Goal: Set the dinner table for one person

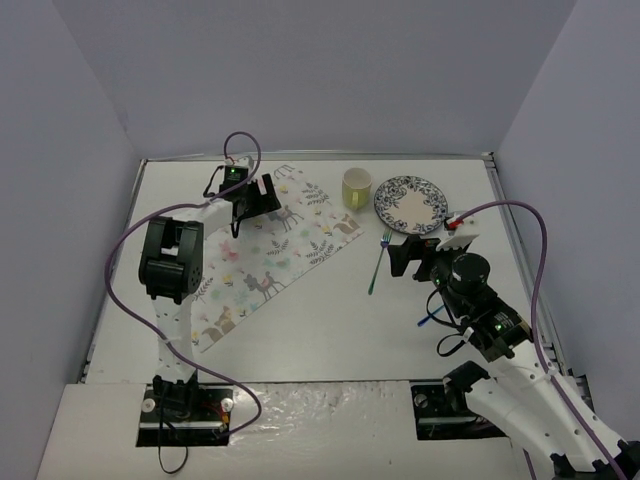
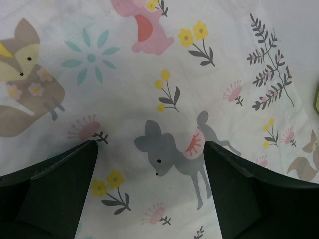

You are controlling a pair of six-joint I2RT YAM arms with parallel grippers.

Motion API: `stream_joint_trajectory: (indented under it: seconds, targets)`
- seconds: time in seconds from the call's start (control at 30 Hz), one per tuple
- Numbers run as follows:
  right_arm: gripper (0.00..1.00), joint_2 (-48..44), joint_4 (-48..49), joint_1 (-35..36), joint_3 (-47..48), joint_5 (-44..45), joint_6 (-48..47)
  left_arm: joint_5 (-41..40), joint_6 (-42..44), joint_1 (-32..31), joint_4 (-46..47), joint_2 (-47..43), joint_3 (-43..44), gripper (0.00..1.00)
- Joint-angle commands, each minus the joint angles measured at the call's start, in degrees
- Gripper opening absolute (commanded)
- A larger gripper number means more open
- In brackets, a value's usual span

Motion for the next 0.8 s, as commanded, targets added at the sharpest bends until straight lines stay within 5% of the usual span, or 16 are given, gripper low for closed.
stream_joint_trajectory:
  seconds: [0.0,0.33,0.57,0.77]
  targets:
    - [1.0,1.15,3.47,-0.29,0.36,1.81,0.63,0.53,0.93,-0.03,0.64,0.58,3.07,0.85]
    - [1.0,3.84,3.64,-0.28,1.69,3.77,2.73,-0.2,2.2,-0.03,-5.27,-5.81,7.62,0.88]
    - [1.0,10.36,5.47,-1.17,3.87,5.5,5.37,-4.63,6.53,-0.03,-15.66,-20.74,10.8,0.97]
    - [1.0,15.13,9.79,-5.3,3.76,1.05,7.7,-16.53,13.18,0.59,-29.47,-36.84,6.48,0.97]
